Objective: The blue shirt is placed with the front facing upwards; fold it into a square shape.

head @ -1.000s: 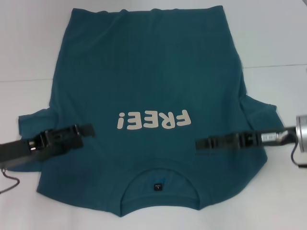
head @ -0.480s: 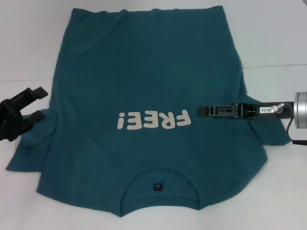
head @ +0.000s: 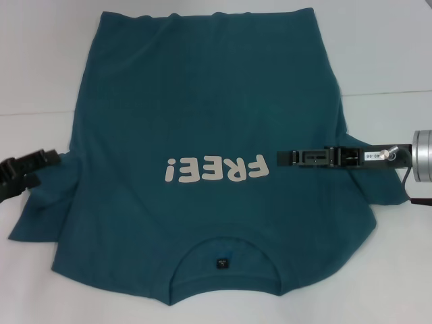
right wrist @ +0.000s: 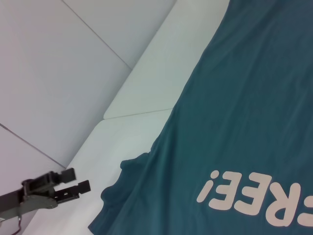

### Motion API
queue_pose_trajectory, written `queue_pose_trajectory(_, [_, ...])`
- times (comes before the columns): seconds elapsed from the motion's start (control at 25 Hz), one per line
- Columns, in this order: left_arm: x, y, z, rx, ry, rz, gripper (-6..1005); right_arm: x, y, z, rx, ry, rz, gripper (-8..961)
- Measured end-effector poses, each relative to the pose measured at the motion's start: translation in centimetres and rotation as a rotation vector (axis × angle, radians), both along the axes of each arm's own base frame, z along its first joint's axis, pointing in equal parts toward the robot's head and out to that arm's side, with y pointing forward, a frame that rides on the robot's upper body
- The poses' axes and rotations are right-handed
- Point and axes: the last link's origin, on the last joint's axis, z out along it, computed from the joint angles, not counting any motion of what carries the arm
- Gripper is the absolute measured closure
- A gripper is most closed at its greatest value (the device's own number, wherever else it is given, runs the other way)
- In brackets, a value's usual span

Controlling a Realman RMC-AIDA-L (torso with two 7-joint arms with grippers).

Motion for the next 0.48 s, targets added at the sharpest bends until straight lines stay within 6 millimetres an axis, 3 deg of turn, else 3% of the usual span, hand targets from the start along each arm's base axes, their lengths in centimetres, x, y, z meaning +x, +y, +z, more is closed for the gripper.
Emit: queue_pose_trajectory(0.48, [-1.6,1.0,-0.2,0.027,0.14,0.071,157,0.4,-0.1,0.3,0.005,-0.003,-0.01,11])
